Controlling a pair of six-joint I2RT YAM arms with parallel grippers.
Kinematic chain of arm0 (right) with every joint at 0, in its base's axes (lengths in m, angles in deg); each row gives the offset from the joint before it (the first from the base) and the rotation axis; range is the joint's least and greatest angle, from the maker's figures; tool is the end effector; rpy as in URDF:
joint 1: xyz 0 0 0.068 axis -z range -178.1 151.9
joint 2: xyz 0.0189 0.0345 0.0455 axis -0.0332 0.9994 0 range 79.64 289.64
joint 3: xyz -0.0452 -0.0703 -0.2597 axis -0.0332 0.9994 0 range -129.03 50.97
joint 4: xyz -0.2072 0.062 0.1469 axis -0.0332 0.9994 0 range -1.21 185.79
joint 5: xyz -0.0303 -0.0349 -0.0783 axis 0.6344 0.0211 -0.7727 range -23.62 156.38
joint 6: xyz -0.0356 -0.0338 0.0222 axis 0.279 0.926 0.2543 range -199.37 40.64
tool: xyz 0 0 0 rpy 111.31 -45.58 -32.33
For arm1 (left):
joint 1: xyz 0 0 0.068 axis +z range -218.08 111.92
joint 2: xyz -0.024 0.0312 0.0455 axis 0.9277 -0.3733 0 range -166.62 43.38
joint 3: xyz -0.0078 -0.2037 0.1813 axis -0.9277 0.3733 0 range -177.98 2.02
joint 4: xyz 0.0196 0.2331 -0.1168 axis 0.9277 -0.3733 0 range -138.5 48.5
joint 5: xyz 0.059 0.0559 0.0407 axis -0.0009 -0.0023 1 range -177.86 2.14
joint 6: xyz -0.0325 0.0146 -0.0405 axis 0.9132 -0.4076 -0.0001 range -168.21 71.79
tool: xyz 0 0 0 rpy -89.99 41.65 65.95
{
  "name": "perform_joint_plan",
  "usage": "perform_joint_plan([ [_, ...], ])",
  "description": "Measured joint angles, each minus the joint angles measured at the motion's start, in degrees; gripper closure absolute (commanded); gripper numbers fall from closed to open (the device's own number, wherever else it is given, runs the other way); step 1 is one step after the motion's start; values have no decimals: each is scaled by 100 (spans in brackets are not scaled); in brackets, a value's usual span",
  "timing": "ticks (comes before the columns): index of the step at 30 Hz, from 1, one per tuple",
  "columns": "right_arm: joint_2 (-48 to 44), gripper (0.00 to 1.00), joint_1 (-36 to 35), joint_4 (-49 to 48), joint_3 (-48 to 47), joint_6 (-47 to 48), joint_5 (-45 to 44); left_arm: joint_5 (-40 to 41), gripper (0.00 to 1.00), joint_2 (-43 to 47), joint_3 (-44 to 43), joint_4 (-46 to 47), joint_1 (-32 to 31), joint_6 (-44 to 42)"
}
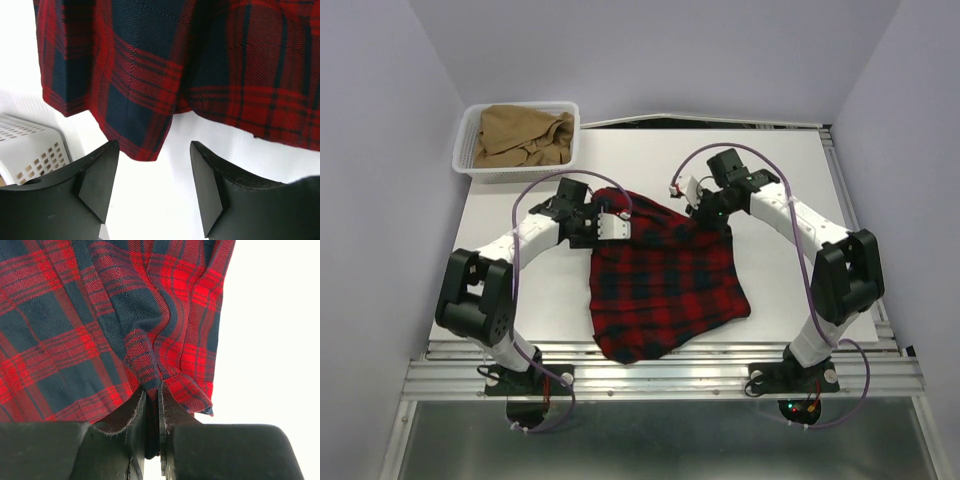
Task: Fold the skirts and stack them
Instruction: Fold the skirt
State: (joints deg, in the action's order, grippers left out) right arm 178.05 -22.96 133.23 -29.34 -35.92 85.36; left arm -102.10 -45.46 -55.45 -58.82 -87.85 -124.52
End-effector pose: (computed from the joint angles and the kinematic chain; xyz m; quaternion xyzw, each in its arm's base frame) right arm 0.3217 0.1619 0.2601 -0.5703 0.7709 0.1202 0.2569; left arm 0.3045 -0.1187 0.2197 0.7197 0.5883 0.0637 0.3632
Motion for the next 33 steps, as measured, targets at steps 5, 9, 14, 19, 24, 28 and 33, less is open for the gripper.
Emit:
perform_joint_plan([
  [5,0,99,22,0,-35,-24,28,87,32,-341,94,601,0,170],
  [9,0,99,37,2,-35,-24,35,116,52,-518,129,1102,0,310],
  [14,0,99,55,-2,-35,-42,33,337,100,-669,142,1812,2,490],
  [19,87,99,188,-28,-221,-293,-28,446,100,-726,-136,1954,61,885],
  [24,225,99,586,-326,-549,-647,-227,603,100,-883,-1274,1816,201,1510],
  [28,243,99,1032,-841,-984,-883,-286,643,100,-914,-2430,1799,234,1934],
  [33,243,99,1126,-1137,-1449,-1036,-354,863,100,-957,-3327,1650,181,2212],
])
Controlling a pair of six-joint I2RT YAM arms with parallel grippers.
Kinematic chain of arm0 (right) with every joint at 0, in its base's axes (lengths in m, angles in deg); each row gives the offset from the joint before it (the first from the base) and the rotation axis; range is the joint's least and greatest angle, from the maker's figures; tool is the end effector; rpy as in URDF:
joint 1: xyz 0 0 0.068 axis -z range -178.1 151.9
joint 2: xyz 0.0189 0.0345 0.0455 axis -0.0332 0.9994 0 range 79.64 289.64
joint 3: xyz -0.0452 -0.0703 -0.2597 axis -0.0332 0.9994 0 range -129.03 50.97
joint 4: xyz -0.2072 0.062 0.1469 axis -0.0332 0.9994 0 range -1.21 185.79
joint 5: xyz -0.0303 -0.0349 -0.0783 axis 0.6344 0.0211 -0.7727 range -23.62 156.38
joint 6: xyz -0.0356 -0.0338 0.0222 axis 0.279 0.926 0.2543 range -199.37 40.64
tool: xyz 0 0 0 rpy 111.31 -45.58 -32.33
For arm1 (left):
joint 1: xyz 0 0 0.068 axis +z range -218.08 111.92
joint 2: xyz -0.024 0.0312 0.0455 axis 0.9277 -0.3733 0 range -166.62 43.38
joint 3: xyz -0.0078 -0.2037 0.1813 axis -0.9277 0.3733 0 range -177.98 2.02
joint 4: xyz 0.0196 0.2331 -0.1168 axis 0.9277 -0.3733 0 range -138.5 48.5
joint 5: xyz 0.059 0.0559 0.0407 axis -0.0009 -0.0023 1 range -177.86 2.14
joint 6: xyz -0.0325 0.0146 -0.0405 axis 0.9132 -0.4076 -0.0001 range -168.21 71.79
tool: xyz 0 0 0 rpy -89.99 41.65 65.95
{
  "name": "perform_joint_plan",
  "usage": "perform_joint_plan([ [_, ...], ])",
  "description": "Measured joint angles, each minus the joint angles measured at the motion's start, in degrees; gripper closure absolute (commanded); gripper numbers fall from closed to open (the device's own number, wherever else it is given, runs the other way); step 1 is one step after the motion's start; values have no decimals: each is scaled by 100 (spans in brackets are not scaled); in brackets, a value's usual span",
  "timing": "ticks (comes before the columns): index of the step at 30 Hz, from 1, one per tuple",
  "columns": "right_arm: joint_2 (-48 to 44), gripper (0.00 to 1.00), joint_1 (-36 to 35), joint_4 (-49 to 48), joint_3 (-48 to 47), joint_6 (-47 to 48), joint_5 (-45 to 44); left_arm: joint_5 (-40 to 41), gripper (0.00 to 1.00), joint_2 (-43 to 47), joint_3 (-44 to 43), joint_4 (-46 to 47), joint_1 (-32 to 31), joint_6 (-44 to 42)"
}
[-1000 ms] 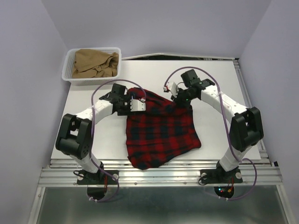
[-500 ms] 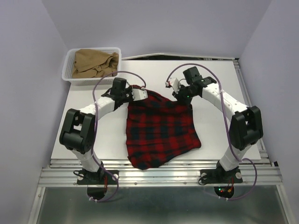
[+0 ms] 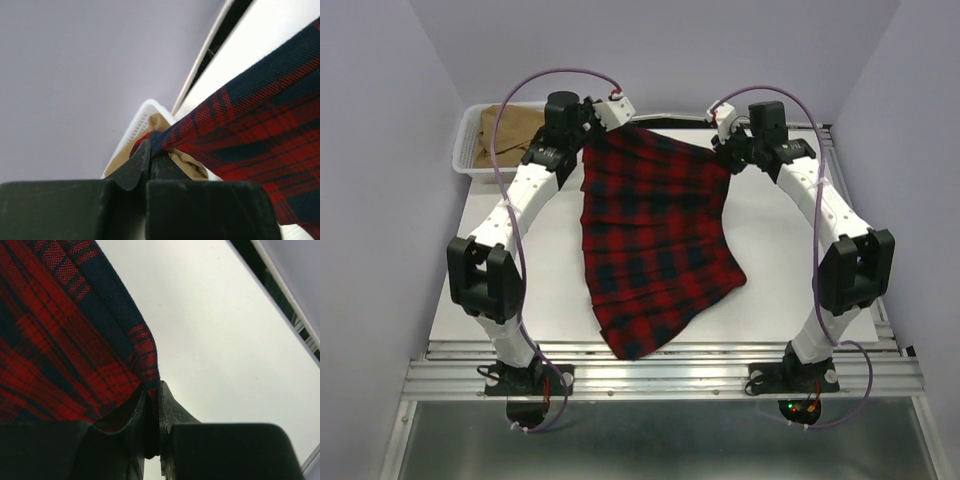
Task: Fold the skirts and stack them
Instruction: Fold the skirt
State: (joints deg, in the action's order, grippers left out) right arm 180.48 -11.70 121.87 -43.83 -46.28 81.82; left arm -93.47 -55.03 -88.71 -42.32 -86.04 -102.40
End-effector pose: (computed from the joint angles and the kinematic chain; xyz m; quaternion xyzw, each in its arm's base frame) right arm 0.3902 0.1042 0.3385 -0.4075 0.7988 0.0475 0.4401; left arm 0.3962 -0.1320 0.3853 0.4714 0.5928 0.1675 0.6312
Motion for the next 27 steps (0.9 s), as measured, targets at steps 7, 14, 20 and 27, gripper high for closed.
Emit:
perform_joint_plan([
  [7,-87,99,0,-221,-11,103,42,240,100,-48,-374,-345,-39,87],
  [14,-310,99,33,-214,776,636,-68,610,100,173,-140,-1307,-472,321],
  [20,-520,99,170,-219,1231,1075,-59,203,100,1145,581,-2444,-870,651],
  [27,-835,99,197,-258,1714,1460,210,-710,100,2583,1655,-3287,-1349,516],
])
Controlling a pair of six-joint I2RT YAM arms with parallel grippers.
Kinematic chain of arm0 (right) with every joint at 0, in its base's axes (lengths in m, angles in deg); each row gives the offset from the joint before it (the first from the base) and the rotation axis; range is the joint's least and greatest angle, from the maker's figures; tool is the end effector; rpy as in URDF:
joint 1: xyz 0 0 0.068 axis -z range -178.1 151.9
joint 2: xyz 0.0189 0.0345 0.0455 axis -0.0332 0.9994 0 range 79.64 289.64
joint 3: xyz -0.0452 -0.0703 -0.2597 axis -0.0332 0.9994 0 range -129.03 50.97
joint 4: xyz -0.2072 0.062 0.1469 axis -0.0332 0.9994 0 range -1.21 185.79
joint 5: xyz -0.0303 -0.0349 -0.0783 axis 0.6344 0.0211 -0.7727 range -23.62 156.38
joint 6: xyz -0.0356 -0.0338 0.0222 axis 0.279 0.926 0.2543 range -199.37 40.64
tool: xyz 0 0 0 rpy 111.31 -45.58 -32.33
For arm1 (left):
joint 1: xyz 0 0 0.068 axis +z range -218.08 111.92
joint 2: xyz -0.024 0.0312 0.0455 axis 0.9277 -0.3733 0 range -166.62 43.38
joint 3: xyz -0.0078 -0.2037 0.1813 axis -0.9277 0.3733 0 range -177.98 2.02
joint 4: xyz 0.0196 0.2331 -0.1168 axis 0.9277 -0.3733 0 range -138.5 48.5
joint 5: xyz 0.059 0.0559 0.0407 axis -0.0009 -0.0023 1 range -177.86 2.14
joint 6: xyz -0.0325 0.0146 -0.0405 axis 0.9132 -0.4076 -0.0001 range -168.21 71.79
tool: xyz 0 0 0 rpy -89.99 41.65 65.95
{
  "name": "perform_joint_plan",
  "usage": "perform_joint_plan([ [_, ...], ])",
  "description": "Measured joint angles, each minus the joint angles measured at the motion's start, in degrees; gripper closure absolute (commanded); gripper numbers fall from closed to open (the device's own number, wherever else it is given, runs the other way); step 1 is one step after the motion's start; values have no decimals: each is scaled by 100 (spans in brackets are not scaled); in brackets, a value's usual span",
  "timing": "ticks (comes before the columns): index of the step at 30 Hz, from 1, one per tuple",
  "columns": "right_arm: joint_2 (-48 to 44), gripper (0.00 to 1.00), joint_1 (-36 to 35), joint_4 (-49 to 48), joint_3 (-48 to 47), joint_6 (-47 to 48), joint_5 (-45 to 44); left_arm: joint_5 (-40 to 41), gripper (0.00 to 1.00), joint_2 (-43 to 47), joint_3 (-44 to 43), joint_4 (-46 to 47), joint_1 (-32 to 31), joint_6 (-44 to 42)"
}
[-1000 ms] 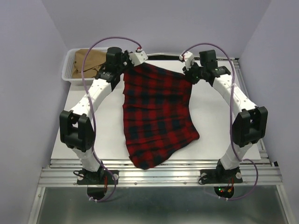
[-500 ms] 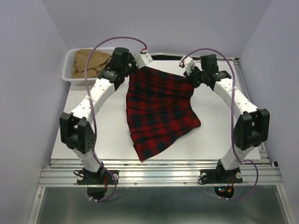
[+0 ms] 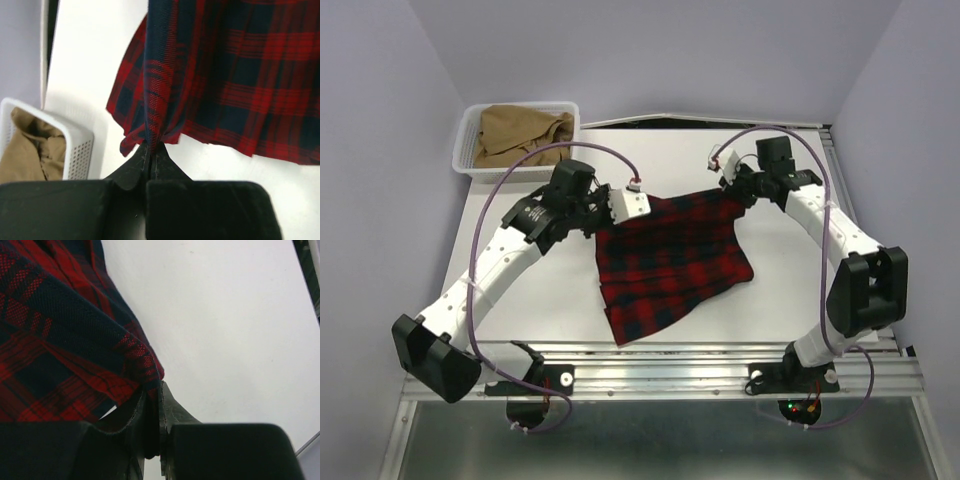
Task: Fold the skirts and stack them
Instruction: Fold the skirt
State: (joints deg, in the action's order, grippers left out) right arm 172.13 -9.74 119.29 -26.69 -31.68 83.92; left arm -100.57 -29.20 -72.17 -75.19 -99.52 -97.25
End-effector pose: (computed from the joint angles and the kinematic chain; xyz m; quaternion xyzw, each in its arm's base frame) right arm 0.3501 0.0832 0.2959 -0.5028 0.7657 0.0179 0.4008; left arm 0.2317 -0.1507 0.3746 0.6027 0.6292 -0.0220 0.4903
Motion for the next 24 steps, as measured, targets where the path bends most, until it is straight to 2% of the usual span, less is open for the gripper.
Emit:
perform_joint_plan([
  [10,-656,99,37,-57,1099,531,-4,-435,100,-81,461,-719,-422,-240],
  [17,-1425,98,140,-170,1864,968,-157,-267,100,-157,791,-645,-914,-232],
  [24,-1797,95,144,-173,2363,1222,-103,63,100,-295,1344,-330,-942,-273],
])
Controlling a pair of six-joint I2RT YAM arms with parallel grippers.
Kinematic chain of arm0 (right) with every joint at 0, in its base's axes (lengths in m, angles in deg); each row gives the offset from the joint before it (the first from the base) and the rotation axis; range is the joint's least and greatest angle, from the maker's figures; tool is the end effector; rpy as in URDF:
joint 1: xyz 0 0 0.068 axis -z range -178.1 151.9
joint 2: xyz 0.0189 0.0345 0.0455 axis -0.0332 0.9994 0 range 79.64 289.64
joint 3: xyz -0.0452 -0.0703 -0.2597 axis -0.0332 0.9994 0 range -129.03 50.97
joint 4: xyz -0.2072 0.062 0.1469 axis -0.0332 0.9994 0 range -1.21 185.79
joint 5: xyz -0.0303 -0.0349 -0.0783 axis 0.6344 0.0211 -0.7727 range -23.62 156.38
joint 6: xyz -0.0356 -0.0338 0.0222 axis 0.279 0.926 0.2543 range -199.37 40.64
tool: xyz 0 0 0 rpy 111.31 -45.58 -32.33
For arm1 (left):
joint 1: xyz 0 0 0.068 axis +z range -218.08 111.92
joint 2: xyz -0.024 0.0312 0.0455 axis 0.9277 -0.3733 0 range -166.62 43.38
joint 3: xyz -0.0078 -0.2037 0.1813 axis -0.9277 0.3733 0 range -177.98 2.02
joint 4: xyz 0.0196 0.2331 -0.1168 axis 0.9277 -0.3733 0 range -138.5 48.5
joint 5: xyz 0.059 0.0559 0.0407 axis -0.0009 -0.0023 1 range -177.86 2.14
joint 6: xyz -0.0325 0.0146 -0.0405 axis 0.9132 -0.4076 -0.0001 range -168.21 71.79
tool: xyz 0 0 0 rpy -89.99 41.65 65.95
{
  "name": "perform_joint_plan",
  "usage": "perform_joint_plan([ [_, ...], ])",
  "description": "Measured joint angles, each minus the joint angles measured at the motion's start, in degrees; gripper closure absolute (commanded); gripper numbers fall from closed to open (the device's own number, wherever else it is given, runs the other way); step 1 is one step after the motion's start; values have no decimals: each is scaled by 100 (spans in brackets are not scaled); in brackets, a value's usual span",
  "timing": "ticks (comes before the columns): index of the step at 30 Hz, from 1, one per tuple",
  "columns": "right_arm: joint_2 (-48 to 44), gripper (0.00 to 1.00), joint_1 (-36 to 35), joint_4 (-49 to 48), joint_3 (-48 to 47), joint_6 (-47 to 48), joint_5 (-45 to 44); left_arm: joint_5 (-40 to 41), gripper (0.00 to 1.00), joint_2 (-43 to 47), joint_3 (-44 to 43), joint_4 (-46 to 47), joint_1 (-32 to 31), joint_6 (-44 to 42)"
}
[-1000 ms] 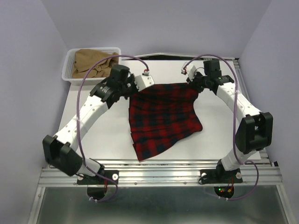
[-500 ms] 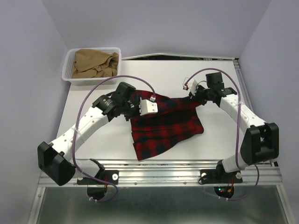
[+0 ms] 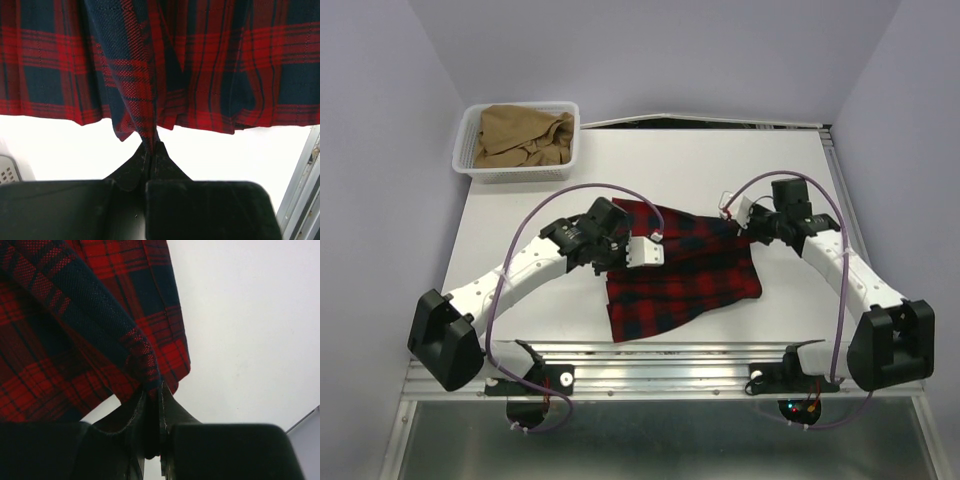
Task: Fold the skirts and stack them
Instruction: Fold the skirt
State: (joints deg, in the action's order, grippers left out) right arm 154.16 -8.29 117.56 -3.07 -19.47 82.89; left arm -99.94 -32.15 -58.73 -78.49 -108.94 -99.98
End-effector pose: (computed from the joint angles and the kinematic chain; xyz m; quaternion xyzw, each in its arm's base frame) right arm 0.2647 0.0579 0.2566 -0.5736 0.7308 -0.0227 0.3692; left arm 0.2021 -0.1845 0.2792 0.7033 0.6241 -0.0680 0.3336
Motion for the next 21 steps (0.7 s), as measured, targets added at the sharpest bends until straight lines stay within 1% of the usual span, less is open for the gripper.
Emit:
perform_joint_plan([
  [5,-234,96,2,-33,24,42,13,310,100,-7,7,234,-7,61],
  [8,-229,99,4,-68,-66,-17,-11,710,100,-7,-63,468,-7,160],
  [11,31,99,7,-50,-466,-127,-70,1141,100,-17,-254,734,0,251],
  [15,520,99,13,-46,-1281,-330,-175,1742,100,-131,-691,1165,107,435],
  [21,793,99,15,212,-2216,-551,-87,2223,100,-166,-1150,1655,350,614],
])
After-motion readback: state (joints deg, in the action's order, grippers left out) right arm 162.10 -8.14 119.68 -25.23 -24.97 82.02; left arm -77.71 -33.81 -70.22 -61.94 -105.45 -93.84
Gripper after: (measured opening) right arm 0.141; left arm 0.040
